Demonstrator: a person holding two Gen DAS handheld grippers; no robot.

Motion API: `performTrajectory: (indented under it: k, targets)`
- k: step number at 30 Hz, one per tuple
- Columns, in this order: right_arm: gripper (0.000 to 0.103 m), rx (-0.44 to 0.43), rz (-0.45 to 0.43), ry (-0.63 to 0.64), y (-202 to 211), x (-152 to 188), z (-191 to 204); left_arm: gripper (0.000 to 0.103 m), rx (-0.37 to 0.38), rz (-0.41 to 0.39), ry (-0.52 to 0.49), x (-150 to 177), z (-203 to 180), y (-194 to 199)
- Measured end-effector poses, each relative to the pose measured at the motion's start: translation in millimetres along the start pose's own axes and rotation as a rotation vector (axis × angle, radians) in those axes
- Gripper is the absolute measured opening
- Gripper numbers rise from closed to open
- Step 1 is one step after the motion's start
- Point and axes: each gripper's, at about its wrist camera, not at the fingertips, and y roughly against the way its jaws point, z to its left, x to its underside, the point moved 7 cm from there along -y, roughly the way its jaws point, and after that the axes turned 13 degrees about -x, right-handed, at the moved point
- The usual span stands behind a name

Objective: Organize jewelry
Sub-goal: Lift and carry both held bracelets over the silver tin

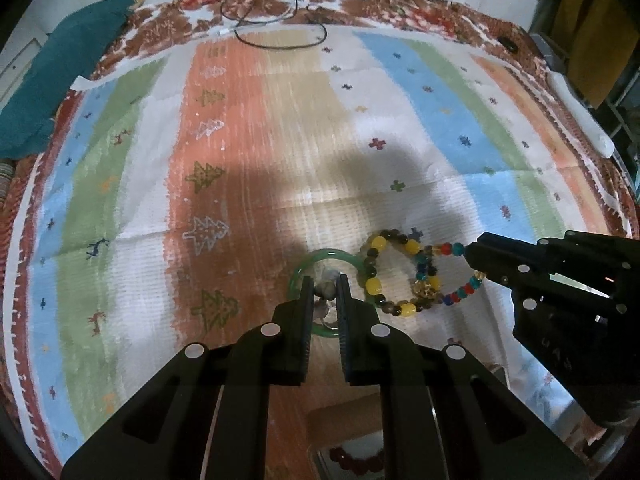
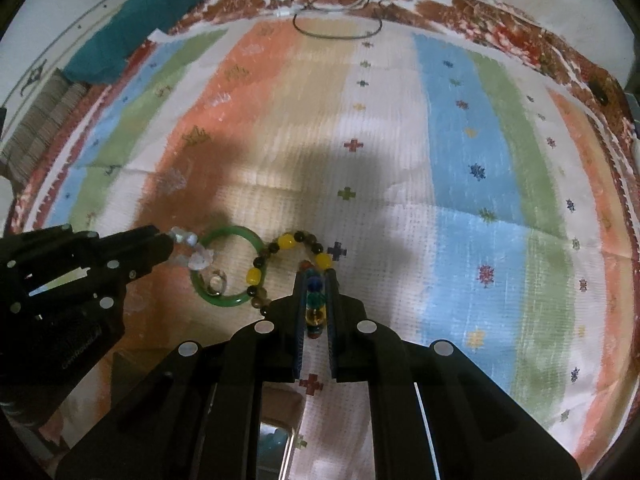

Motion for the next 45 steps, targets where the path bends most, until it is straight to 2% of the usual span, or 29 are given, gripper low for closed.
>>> performTrajectory:
  k: [11,14,17,24,45]
  targets:
    - [0.01,-0.016,-0.057,0.03,21.8,5.4,14.3,0.011,0.011,-0.051,0.015,3.9,1.0,32.1]
    - [0.01,-0.025,-0.077,0.035,28.0,6.1,17.4,0.011,0.044,-0.06,0.023,6.0,0.2,43.2]
    - [0.01,-0.007,-0.081,0.049,32.5,8.9,19.7,0.011,0.037,-0.077,0.031,9.0,2.1,51.8]
    - [0.01,-0.031,-0.139,0.051,53.7,12.0,27.3,0.011,0.019,-0.123,0.026,16.2,4.3,74.4]
    - [0.01,-0.05,-0.219,0.101,86.8,34.8,47.6,0.011,0.041,-0.202,0.01,42.7,-1.2,118.1]
